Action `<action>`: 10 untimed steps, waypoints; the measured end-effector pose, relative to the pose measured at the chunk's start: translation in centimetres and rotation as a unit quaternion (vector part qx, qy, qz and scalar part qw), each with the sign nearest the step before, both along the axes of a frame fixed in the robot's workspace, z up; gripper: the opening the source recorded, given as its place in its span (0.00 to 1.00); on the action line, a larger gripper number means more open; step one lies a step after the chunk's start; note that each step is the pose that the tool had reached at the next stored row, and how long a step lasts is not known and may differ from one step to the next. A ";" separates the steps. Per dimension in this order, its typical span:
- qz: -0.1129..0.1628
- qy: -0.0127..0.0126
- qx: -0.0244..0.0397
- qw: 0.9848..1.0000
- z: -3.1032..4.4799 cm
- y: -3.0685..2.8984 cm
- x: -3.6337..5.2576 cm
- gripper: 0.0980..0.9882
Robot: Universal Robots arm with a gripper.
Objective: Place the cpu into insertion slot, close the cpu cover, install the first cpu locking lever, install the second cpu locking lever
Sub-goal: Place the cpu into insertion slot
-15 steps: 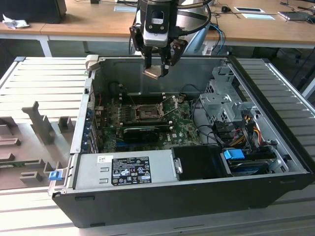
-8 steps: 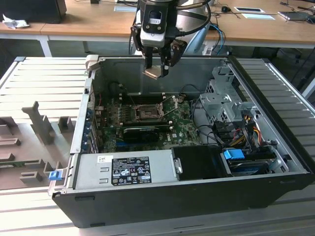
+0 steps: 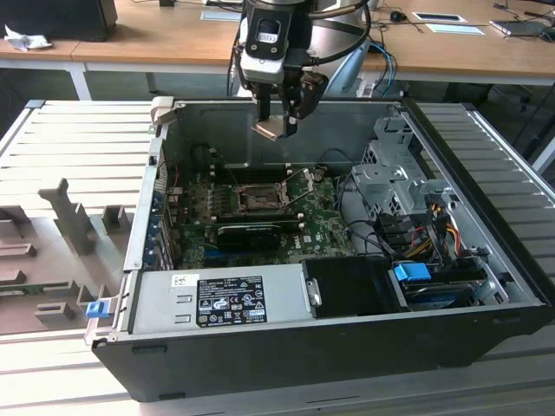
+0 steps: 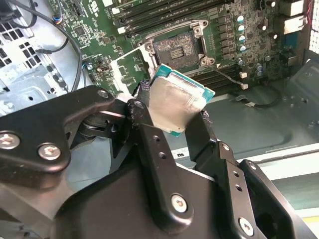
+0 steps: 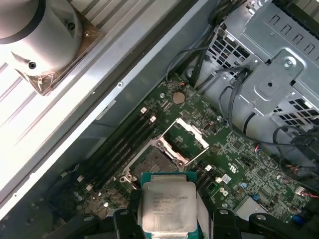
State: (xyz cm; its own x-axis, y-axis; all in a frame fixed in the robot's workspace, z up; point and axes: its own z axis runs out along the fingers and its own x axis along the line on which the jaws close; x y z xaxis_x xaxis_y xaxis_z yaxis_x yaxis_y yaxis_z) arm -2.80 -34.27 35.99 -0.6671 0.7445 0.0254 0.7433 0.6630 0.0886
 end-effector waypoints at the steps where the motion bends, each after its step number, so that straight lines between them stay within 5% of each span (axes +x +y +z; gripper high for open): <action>1: -0.008 0.000 0.000 1.000 -0.03 0.00 0.00 0.48; 10: -0.051 0.000 0.000 0.999 -0.45 0.00 0.00 0.48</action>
